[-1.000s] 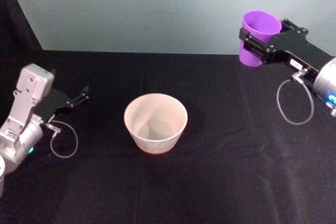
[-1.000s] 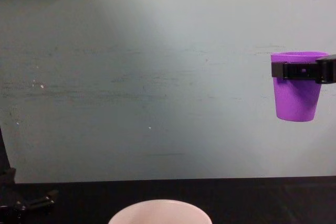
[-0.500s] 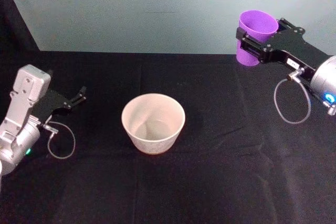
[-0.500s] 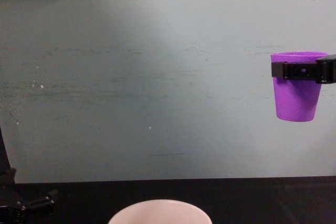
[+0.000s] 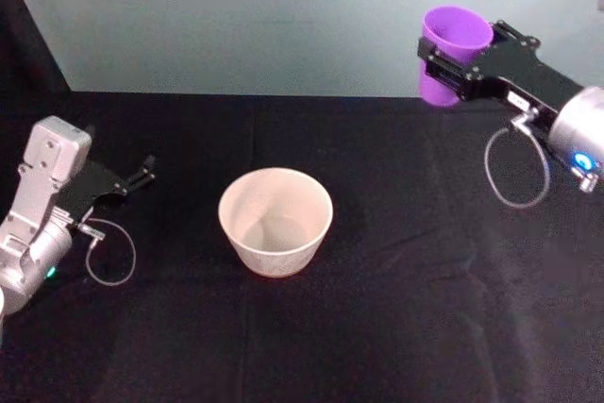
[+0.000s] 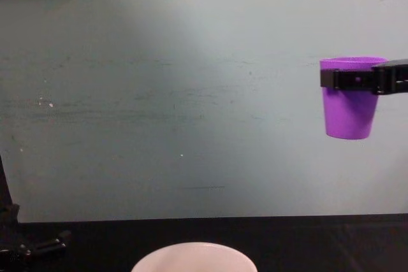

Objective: Pick up the cup and pour the mung beans from the cup into the bowl.

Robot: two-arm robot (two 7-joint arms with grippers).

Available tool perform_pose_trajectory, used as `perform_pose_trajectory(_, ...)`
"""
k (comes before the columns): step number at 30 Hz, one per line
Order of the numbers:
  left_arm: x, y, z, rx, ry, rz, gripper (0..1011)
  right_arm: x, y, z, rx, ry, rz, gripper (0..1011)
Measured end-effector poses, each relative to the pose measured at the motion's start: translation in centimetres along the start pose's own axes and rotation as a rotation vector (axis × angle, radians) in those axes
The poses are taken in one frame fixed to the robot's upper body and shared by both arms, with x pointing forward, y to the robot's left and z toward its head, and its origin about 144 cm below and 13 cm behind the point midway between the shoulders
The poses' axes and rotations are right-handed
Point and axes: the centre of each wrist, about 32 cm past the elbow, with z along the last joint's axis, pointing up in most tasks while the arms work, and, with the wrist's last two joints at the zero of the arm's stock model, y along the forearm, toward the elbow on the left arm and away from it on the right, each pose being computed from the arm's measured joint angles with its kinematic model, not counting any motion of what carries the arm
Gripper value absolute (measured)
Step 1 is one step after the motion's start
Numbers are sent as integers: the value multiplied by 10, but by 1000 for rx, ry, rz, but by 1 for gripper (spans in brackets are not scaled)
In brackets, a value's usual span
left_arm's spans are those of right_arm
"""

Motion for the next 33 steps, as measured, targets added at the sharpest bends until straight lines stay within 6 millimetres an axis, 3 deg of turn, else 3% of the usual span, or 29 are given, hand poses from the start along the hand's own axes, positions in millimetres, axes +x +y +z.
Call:
perform_pose_trajectory(15, 0, 0, 0, 0, 0, 0, 1000, -5, 46, -11, -9, -65, 35, 732)
perform_pose_trajectory(24, 0, 0, 0, 0, 0, 0, 1000, -20, 65, -34, 6, -270, 78, 732)
perform_pose_trajectory(33, 0, 0, 0, 0, 0, 0, 1000, -31, 74, -43, -32, -462, 87, 732)
